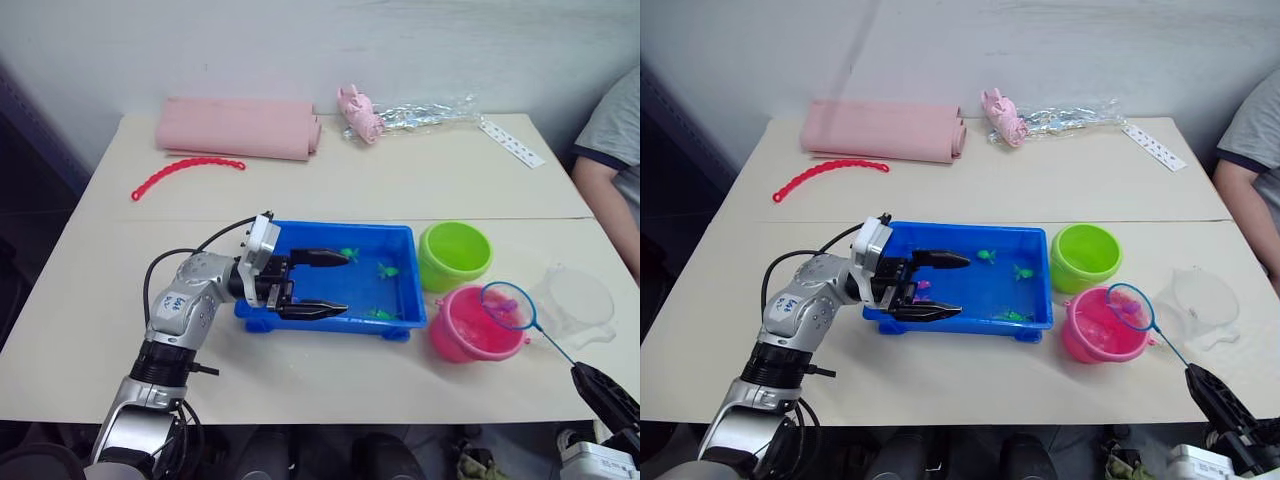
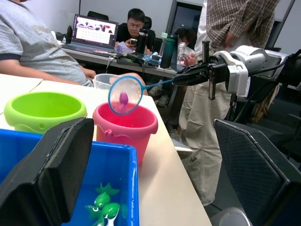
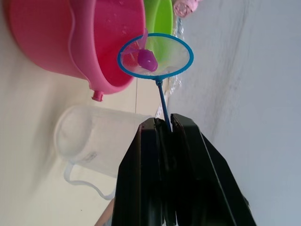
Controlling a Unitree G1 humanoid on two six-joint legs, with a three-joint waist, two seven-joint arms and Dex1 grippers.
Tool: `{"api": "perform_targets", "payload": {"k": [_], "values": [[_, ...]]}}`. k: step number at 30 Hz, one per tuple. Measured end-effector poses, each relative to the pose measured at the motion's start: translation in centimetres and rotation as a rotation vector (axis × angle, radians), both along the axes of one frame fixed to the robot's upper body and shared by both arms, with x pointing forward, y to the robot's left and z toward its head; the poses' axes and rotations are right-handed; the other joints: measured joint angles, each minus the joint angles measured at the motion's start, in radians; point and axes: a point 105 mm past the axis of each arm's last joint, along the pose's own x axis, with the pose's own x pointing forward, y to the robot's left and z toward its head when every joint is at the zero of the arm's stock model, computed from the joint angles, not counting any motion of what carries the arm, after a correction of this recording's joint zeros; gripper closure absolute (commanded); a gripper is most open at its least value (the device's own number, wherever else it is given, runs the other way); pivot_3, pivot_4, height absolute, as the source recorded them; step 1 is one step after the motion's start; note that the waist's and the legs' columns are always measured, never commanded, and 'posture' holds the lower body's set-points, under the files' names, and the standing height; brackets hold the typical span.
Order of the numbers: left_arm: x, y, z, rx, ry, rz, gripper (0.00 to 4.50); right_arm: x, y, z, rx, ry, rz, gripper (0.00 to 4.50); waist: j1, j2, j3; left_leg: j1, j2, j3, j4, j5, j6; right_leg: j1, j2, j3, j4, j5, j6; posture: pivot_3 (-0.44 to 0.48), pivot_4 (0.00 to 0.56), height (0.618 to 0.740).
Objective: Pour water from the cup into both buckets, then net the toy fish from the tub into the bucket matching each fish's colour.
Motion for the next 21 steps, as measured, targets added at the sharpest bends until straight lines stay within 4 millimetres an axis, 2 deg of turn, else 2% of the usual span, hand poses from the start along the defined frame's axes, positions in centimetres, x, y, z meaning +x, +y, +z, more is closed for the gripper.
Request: {"api": "perform_targets", "payload": {"k": [5, 10, 21], "values": [[0.1, 0.0, 0.1, -0.001, -0.007, 0.003, 0.06, -0.1, 1.5, -0.4, 0.002, -0.002, 0.016, 4.5, 0.002, 0.0, 0.0, 0.0, 0.0, 0.0, 0.0, 0.0, 0.0, 0.0, 0.0, 0.0, 0.0, 0.0, 0.0, 0.0, 0.15, 0.74], [0.1, -0.1, 0.1, -0.005, -0.011, 0.003, 0.06, -0.2, 0.5, 0.7, -0.056, -0.057, -0.031, 4.5, 0.002, 0.0, 0.0, 0.0, 0.0, 0.0, 0.0, 0.0, -0.001, 0.0, 0.0, 0.001, 0.0, 0.0, 0.0, 0.0, 0.15, 0.74], [0.1, -0.6, 0.2, -0.026, -0.022, 0.005, 0.06, -0.8, 1.6, -1.3, -0.05, -0.017, -0.002, 4.5, 0.001, 0.0, 0.0, 0.0, 0.0, 0.0, -0.002, 0.0, -0.001, -0.001, 0.0, 0.001, 0.0, 0.0, 0.0, 0.0, 0.15, 0.74]]}}
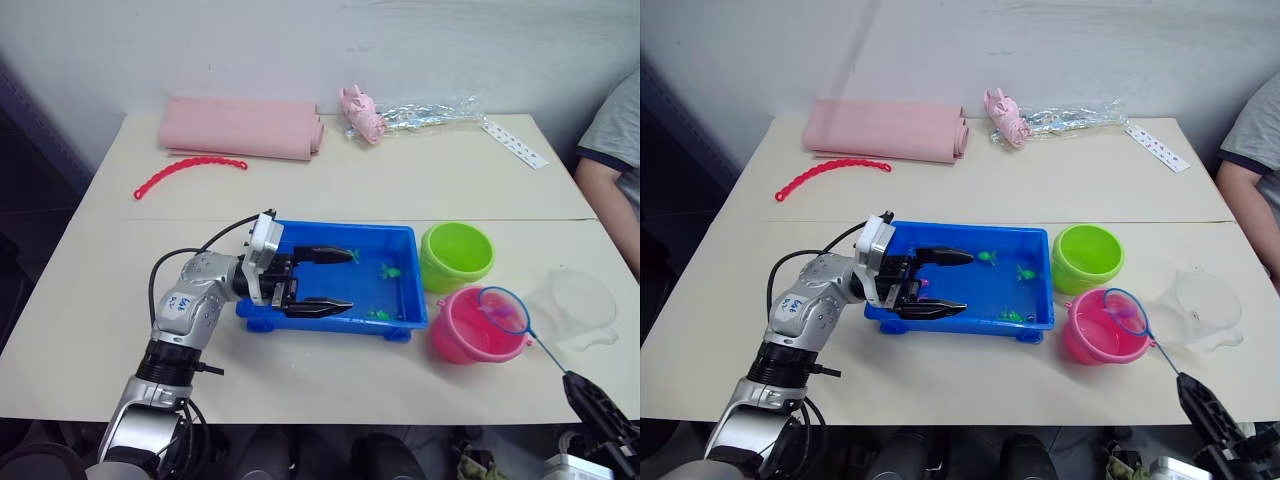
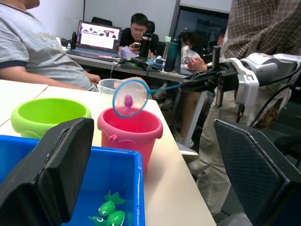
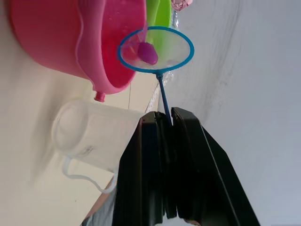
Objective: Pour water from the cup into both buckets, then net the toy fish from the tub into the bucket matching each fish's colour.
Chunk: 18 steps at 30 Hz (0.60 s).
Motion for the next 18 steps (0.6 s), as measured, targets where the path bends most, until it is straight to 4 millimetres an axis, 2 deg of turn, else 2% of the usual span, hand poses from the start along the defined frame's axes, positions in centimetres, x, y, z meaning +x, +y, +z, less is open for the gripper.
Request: {"api": "perform_targets", "payload": {"k": [5, 8, 13, 18], "values": [[0.0, -0.9, 0.1, -0.039, 0.011, 0.001, 0.06, 0.2, -0.6, 0.6, -0.037, -0.056, 0.026, 4.5, 0.001, 0.0, 0.0, 0.0, 0.0, 0.0, 0.0, 0.0, 0.0, 0.0, 0.0, 0.0, 0.0, 0.0, 0.0, 0.0, 0.15, 0.74], [-0.1, -1.5, 0.2, -0.064, 0.014, -0.013, 0.06, 0.2, -1.7, 1.0, -0.073, -0.079, -0.008, 4.5, 0.001, 0.0, 0.0, 0.0, 0.0, 0.0, -0.001, 0.001, -0.001, 0.0, 0.0, 0.0, 0.0, 0.0, 0.0, 0.0, 0.15, 0.74], [0.4, -1.7, -0.2, -0.086, 0.02, 0.014, 0.06, -0.4, -2.0, 1.4, -0.083, -0.124, -0.052, 4.5, 0.001, 0.0, 0.0, 0.001, 0.0, 0.0, -0.003, 0.001, -0.002, -0.001, 0.001, 0.0, 0.0, -0.001, -0.001, 0.0, 0.15, 0.74], [0.4, -1.9, -0.1, -0.091, 0.018, 0.01, 0.06, -0.7, -0.4, -0.5, -0.037, -0.072, -0.027, 4.5, 0.001, 0.001, -0.001, 0.001, 0.0, 0.0, -0.003, 0.001, -0.002, -0.001, 0.001, 0.001, 0.0, -0.001, -0.001, 0.0, 0.15, 0.74]]}}
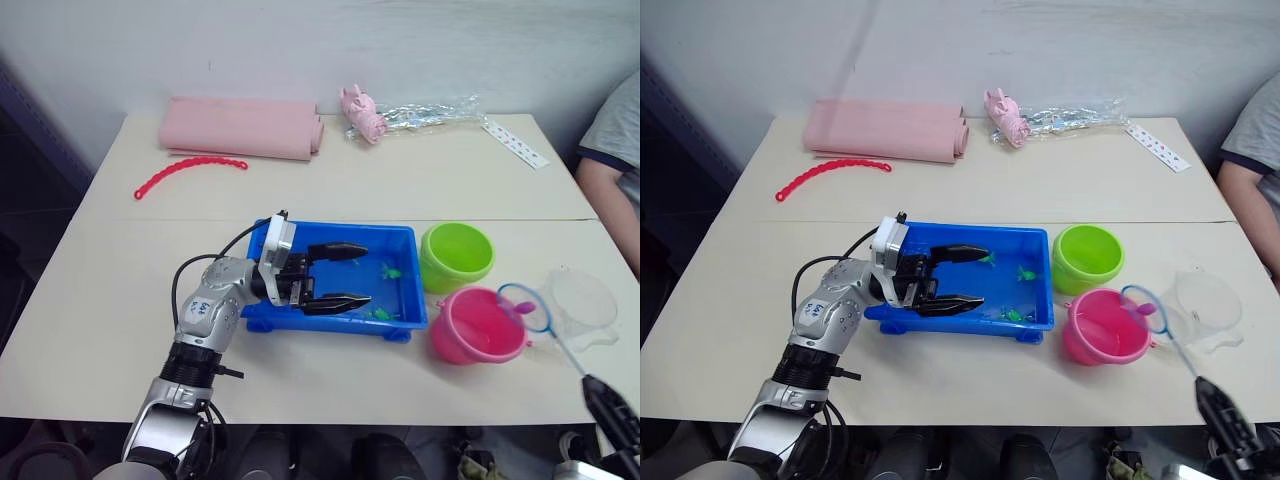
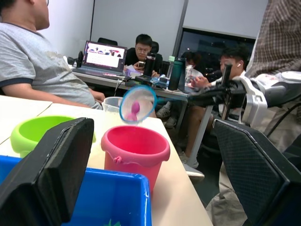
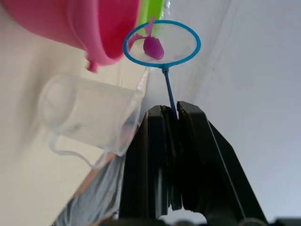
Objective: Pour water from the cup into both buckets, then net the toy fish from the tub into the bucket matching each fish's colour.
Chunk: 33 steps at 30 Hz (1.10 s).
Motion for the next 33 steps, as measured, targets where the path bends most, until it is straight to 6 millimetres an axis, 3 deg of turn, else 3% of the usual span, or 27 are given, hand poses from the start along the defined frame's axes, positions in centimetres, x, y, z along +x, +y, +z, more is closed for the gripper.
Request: {"api": "perform_targets", "payload": {"k": [7, 11, 15, 23, 26, 30, 31, 32, 33], "values": [[0.4, 0.2, 0.3, 0.02, -0.014, -0.002, 0.06, -0.2, -0.3, 1.8, -0.064, -0.048, -0.02, 4.5, 0.0, 0.0, 0.0, 0.0, 0.0, 0.0, -0.001, 0.0, 0.0, 0.0, 0.0, 0.0, 0.0, 0.0, 0.0, 0.0, 0.15, 0.74], [0.4, 0.3, 0.2, 0.028, -0.015, -0.003, 0.06, 0.6, 0.7, 0.7, -0.01, -0.036, 0.022, 4.5, 0.0, 0.0, 0.0, 0.0, 0.0, 0.0, -0.001, 0.0, -0.001, 0.0, 0.0, 0.0, 0.0, 0.0, 0.0, 0.0, 0.15, 0.74], [0.4, 0.4, 0.2, 0.033, -0.013, -0.002, 0.06, 0.9, 0.4, 1.0, 0.018, -0.061, 0.0, 4.5, 0.001, 0.0, 0.0, 0.0, 0.0, 0.0, -0.001, 0.0, -0.001, 0.0, 0.0, 0.0, 0.0, 0.0, 0.0, 0.0, 0.15, 0.74], [0.5, 1.6, -0.2, 0.075, -0.009, 0.024, 0.06, 1.5, 0.7, 2.1, 0.305, 0.027, 0.068, 4.5, -0.003, 0.0, 0.0, 0.001, 0.0, 0.0, -0.001, 0.0, 0.001, 0.0, 0.0, 0.0, 0.001, 0.0, 0.0, 0.0, 0.15, 0.74], [0.7, 3.8, -0.2, 0.119, -0.013, 0.076, 0.06, 3.1, 1.7, 5.0, 0.446, 0.067, 0.189, 4.5, -0.014, 0.0, 0.0, 0.001, 0.001, 0.0, 0.0, 0.001, 0.002, 0.0, 0.0, 0.0, 0.001, 0.0, 0.0, 0.0, 0.15, 0.74], [0.9, 4.9, 0.0, 0.136, -0.014, 0.107, 0.06, 4.3, 2.5, 6.8, 0.508, 0.059, 0.258, 4.5, -0.016, 0.0, 0.0, 0.001, 0.001, 0.0, 0.0, 0.001, 0.002, 0.0, 0.0, -0.001, 0.002, 0.0, 0.0, 0.0, 0.15, 0.74], [1.0, 5.7, 0.2, 0.142, -0.016, 0.126, 0.06, 4.9, 3.0, 7.8, 0.562, 0.072, 0.3, 4.5, -0.018, 0.0, 0.0, 0.0, 0.0, 0.0, 0.0, 0.001, 0.003, 0.001, 0.0, -0.001, 0.001, 0.0, 0.0, 0.0, 0.15, 0.74], [0.9, 7.7, -0.1, 0.189, -0.007, 0.156, 0.06, 6.7, 4.3, 9.1, 0.755, 0.143, 0.372, 4.5, -0.021, -0.001, 0.0, 0.0, 0.001, -0.001, 0.0, 0.001, 0.003, 0.001, 0.0, -0.002, 0.002, 0.0, 0.0, 0.0, 0.15, 0.74], [0.9, 8.4, -0.1, 0.204, -0.007, 0.167, 0.06, 7.3, 4.6, 9.7, 0.83, 0.153, 0.396, 4.5, -0.024, -0.002, 0.001, 0.0, 0.001, -0.001, 0.0, 0.002, 0.004, 0.001, 0.0, -0.003, 0.002, 0.0, 0.0, 0.0, 0.15, 0.74]]}}
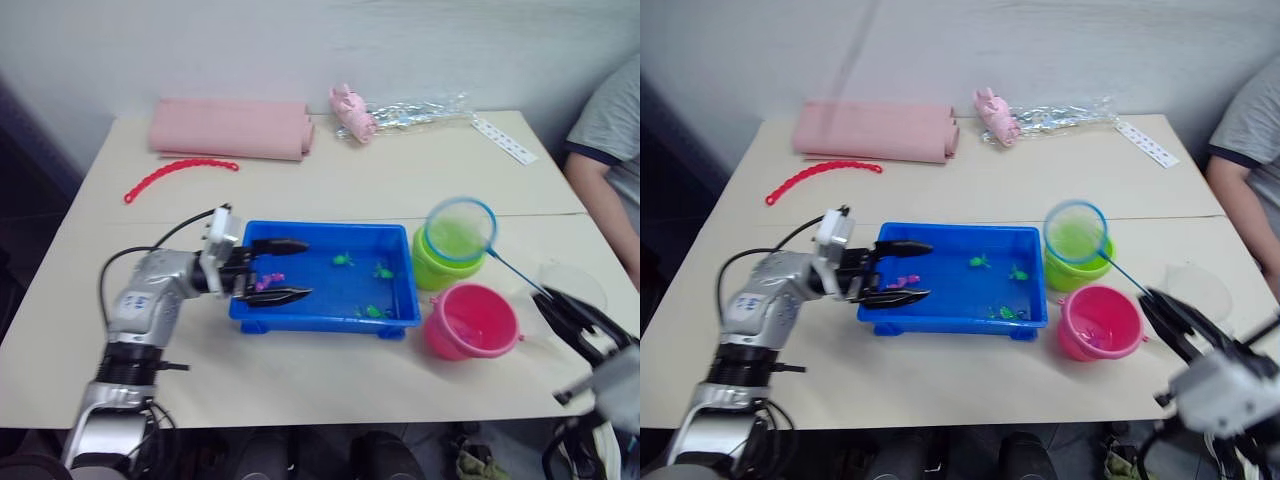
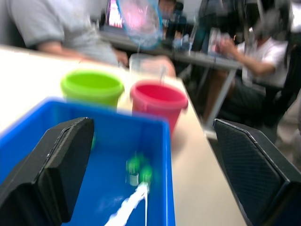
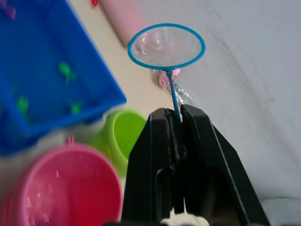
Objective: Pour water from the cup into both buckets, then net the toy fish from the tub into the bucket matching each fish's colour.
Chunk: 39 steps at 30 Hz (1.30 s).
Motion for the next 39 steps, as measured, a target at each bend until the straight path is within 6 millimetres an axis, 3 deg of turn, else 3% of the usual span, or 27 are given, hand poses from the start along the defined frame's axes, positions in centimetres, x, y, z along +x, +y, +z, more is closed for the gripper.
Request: {"api": "perform_targets", "payload": {"k": [5, 12, 14, 15, 17, 18, 23, 29, 30, 31, 32, 35, 39], "values": [[0.0, 2.6, -0.1, 0.058, 0.012, 0.042, 0.06, 2.0, 1.2, 1.0, 0.115, 0.093, 0.103, 4.5, 0.001, 0.0, 0.0, 0.0, 0.0, -0.001, 0.001, 0.0, 0.0, 0.0, 0.0, -0.001, 0.0, 0.0, 0.0, 0.0, 0.15, 0.74], [-0.4, 4.8, 0.0, 0.082, 0.003, 0.105, 0.06, 4.6, 2.5, 1.2, 0.179, 0.236, 0.196, 4.5, 0.003, -0.001, 0.001, -0.002, 0.0, -0.001, 0.002, -0.001, 0.002, 0.0, -0.002, -0.003, -0.001, 0.0, 0.0, 0.0, 0.15, 0.74], [-0.5, 5.3, -0.6, 0.079, 0.017, 0.133, 0.06, 5.4, 2.9, 0.6, 0.181, 0.319, 0.22, 4.5, 0.014, -0.001, 0.001, -0.003, 0.0, -0.002, 0.003, -0.002, 0.003, 0.0, -0.002, -0.004, -0.002, 0.0, 0.0, 0.0, 0.15, 0.74], [-0.7, 6.0, -1.1, 0.08, 0.029, 0.176, 0.06, 5.9, 3.5, -0.6, 0.165, 0.429, 0.268, 4.5, 0.014, -0.001, 0.001, -0.003, 0.0, -0.002, 0.003, -0.002, 0.003, 0.0, -0.002, -0.005, -0.002, 0.0, 0.0, 0.0, 0.15, 0.74], [-0.8, 6.1, -1.2, 0.082, 0.028, 0.185, 0.06, 6.0, 3.6, -0.9, 0.169, 0.461, 0.279, 4.5, 0.017, -0.003, 0.002, -0.004, 0.0, -0.002, 0.004, -0.002, 0.004, 0.0, -0.003, -0.006, -0.002, 0.0, 0.001, 0.0, 0.15, 0.74], [-1.5, 7.3, -1.4, 0.099, 0.022, 0.236, 0.06, 6.6, 4.5, -2.0, 0.136, 0.565, 0.321, 4.5, 0.012, -0.003, 0.002, -0.004, 0.0, -0.002, 0.006, -0.003, 0.004, 0.0, -0.003, -0.006, -0.002, 0.001, 0.001, 0.0, 0.15, 0.74], [-2.4, 9.0, -2.0, 0.121, 0.014, 0.297, 0.06, 8.1, 5.4, -3.8, 0.03, 0.681, 0.317, 4.5, -0.002, -0.003, 0.003, -0.004, 0.0, -0.002, 0.007, -0.003, 0.004, 0.0, -0.004, -0.005, -0.002, 0.001, 0.001, 0.0, 0.15, 0.74], [-2.8, 10.3, -2.0, 0.137, 0.01, 0.369, 0.06, 9.8, 6.7, -4.2, -0.072, 0.675, 0.352, 4.5, -0.002, -0.002, 0.003, -0.005, 0.0, -0.002, 0.007, -0.005, 0.003, -0.001, -0.004, -0.006, -0.002, 0.001, 0.001, 0.0, 0.15, 0.74], [-3.0, 11.7, -2.0, 0.133, 0.033, 0.436, 0.06, 10.5, 8.2, -4.1, -0.082, 0.682, 0.375, 4.5, -0.011, -0.003, 0.004, -0.005, 0.001, -0.002, 0.007, -0.005, 0.003, -0.001, -0.003, -0.006, -0.002, 0.001, 0.001, 0.0, 0.15, 0.74], [-3.5, 13.1, -1.8, 0.165, 0.047, 0.472, 0.06, 10.7, 10.3, -5.1, -0.117, 0.737, 0.426, 4.5, -0.025, -0.003, 0.004, -0.004, 0.001, -0.002, 0.006, -0.005, 0.002, -0.002, -0.004, -0.006, -0.001, 0.001, 0.001, 0.0, 0.15, 0.74], [-3.8, 13.4, -1.7, 0.183, 0.049, 0.465, 0.06, 11.0, 11.1, -6.4, -0.142, 0.797, 0.419, 4.5, -0.024, -0.003, 0.004, -0.004, 0.0, -0.002, 0.006, -0.005, 0.003, -0.002, -0.005, -0.006, -0.001, 0.001, 0.001, 0.0, 0.15, 0.74], [-3.7, 13.3, -1.6, 0.183, 0.043, 0.457, 0.06, 12.3, 12.5, -6.5, -0.14, 0.788, 0.409, 4.5, -0.026, -0.003, 0.005, -0.006, 0.0, -0.002, 0.007, -0.005, 0.003, -0.003, -0.005, -0.006, 0.0, 0.001, 0.001, 0.0, 0.15, 0.74], [-3.7, 13.4, -1.4, 0.195, 0.041, 0.459, 0.06, 12.7, 12.9, -6.9, -0.151, 0.811, 0.389, 4.5, -0.027, -0.003, 0.005, -0.005, 0.0, -0.002, 0.006, -0.005, 0.002, -0.003, -0.005, -0.005, 0.0, 0.001, 0.001, 0.0, 0.15, 0.74]]}}
